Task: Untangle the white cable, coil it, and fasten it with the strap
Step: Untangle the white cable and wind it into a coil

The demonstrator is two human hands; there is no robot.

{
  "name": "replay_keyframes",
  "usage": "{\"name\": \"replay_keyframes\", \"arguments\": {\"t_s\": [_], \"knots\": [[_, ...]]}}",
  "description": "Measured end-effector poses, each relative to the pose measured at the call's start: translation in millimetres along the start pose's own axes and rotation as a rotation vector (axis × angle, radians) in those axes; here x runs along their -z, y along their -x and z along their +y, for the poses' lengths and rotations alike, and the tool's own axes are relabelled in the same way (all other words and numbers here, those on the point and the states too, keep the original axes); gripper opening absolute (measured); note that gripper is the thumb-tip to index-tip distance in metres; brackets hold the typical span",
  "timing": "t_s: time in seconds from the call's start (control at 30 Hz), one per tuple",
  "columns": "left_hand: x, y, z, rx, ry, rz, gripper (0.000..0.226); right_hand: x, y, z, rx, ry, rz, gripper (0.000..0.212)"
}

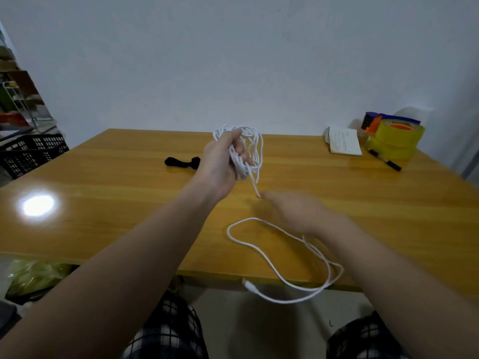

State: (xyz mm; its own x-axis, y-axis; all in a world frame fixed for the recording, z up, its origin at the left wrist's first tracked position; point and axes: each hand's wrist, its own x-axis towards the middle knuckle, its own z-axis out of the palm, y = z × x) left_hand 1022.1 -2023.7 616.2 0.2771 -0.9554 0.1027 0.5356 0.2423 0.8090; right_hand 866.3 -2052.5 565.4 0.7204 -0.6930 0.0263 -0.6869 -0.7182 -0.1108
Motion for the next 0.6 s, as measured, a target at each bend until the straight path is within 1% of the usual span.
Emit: {"name": "replay_keyframes", "arguments": {"t_s": [0.07, 0.13, 0.2, 0.27, 0.33, 0.4, 0.5, 0.53, 0.6], "knots": [[-2, -4, -4, -0.022, -0.073, 0.026, 0.029, 5, 3, -15, 0.052, 0.186, -0.060, 0.053], [1, -6, -7, -0.037, -0.225, 0.062, 0.026, 14, 5, -24, 0.091, 0.247, -0.075, 0.056], [3, -5, -11, -0.057, -0.455, 0.078, 0.022, 20, 4, -26, 0.122, 0.263, -0.050, 0.055], [6, -4, -14, -0.076, -0.659, 0.110, 0.016, 23, 2, -22, 0.126, 0.216, 0.010, 0.045], [9, -4, -13, -0.093, -0.768, 0.160, 0.010, 26, 1, -15, 0.095, 0.114, 0.082, 0.029], [11, -5, -11, -0.156, -0.835, 0.232, 0.018, 27, 1, -7, 0.061, -0.043, 0.111, 0.022], [11, -5, -5, -0.316, -1.030, 0.313, 0.026, 26, 4, 2, 0.086, -0.213, 0.180, 0.018], [12, -7, -4, -0.319, -1.060, 0.310, 0.027, 26, 4, 4, 0.101, -0.247, 0.229, 0.018], [15, -7, -4, -0.210, -1.006, 0.245, 0.018, 28, 1, 6, 0.150, -0.265, 0.302, 0.020]]}}
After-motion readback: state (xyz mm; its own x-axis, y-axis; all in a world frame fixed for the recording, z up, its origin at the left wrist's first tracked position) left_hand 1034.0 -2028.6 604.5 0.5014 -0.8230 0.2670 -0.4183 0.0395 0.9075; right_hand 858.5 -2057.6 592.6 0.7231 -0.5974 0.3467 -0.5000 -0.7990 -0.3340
